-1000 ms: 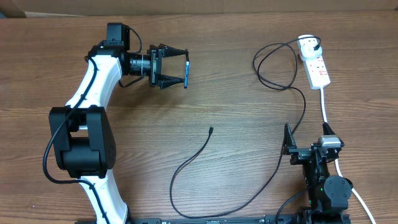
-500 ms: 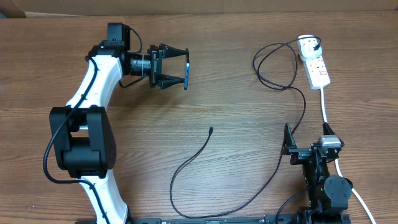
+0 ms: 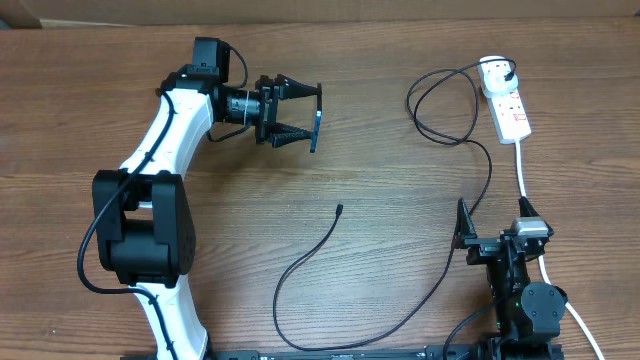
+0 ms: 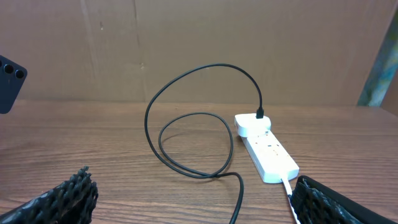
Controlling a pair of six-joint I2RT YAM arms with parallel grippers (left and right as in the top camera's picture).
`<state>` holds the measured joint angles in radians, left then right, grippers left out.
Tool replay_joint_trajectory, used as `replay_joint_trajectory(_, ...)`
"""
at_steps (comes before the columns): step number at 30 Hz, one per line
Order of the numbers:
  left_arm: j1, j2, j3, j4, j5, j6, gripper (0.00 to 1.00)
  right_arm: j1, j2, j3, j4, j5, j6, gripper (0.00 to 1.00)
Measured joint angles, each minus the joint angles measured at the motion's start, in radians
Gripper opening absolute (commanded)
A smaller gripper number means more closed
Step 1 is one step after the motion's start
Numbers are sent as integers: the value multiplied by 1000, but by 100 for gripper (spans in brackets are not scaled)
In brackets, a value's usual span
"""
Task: Plug charger to phone and switch on socket
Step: 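Hold the phone upright in the left gripper above the table, then raise the right arm and move its gripper toward the held phone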
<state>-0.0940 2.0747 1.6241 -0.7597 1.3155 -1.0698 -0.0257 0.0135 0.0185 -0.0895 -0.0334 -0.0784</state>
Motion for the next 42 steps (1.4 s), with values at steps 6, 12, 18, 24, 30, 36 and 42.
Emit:
replay_joint_trajectory(6,0,0,0,0,0,0,66,0,0,0,0,-5,-1,100)
replay_joint_trajectory(12,0,0,0,0,0,0,66,-1,0,0,33,-304,103,100)
replay_joint_trajectory(18,0,0,0,-2,0,1,67,0,0,0,226,-792,457,100)
replay_joint_trajectory(24,0,0,0,-2,0,4,67,0,-5,9,799,-866,765,100)
replay_joint_trajectory(30,0,0,0,-2,0,4,66,-1,23,233,548,-780,769,100)
replay_joint_trajectory(36,0,0,0,-2,0,4,66,-1,204,773,-180,-676,506,100)
replay_joint_trajectory(42,0,0,0,-2,0,3,66,-1,488,1249,-827,-446,353,100)
